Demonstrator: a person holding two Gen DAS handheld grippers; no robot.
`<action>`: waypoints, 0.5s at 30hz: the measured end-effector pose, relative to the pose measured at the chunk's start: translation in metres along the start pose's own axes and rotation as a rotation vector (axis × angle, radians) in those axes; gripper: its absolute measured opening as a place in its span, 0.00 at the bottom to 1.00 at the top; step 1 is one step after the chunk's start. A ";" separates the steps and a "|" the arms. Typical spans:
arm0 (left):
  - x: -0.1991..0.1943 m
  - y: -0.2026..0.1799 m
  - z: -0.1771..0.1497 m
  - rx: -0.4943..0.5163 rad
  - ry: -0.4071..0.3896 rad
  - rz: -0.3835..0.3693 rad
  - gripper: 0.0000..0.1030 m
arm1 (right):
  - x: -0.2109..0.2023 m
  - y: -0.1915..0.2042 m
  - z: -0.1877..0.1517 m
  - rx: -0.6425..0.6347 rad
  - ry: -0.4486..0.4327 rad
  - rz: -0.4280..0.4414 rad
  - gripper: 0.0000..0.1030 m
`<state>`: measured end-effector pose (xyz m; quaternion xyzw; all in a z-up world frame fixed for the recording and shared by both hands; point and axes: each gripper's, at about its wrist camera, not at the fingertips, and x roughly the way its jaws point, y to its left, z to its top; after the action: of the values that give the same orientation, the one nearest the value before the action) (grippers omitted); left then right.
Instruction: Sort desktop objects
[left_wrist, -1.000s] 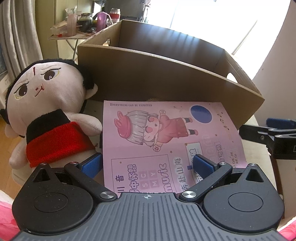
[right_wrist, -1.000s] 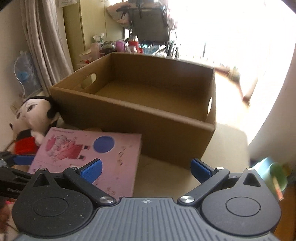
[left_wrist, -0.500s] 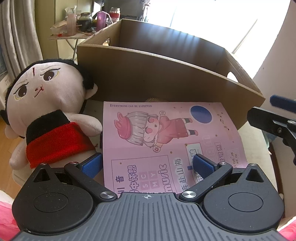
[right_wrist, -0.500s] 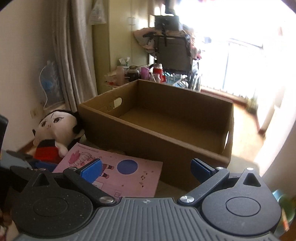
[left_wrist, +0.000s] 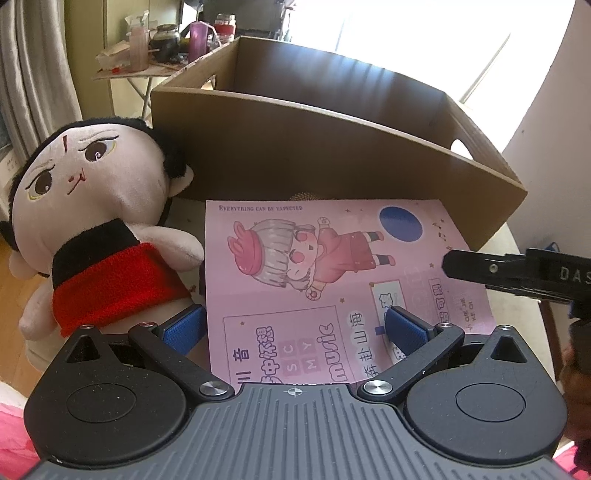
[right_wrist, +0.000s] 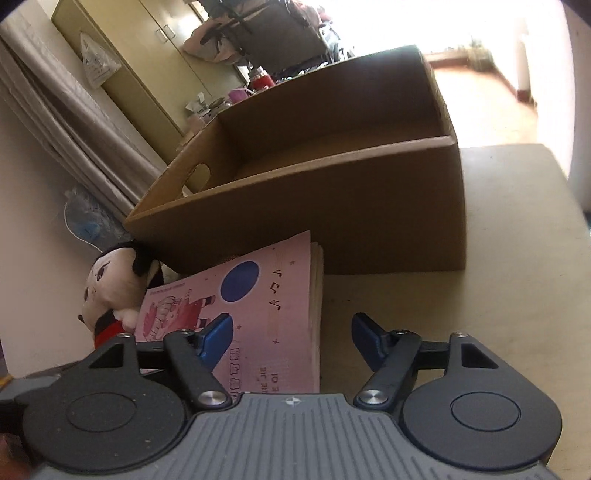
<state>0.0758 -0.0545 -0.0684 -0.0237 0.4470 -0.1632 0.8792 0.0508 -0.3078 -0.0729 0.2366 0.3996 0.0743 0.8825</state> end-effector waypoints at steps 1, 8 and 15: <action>0.000 0.000 0.000 -0.002 0.001 -0.003 1.00 | 0.001 0.001 0.000 0.000 0.004 0.010 0.65; -0.003 -0.002 -0.002 -0.004 0.021 -0.004 1.00 | -0.003 0.012 -0.002 -0.063 0.012 0.006 0.59; -0.006 -0.001 -0.003 0.009 0.031 -0.010 1.00 | -0.004 0.014 -0.002 -0.070 0.012 -0.003 0.58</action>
<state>0.0694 -0.0535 -0.0654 -0.0196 0.4597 -0.1697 0.8715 0.0470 -0.2965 -0.0649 0.2045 0.4025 0.0884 0.8879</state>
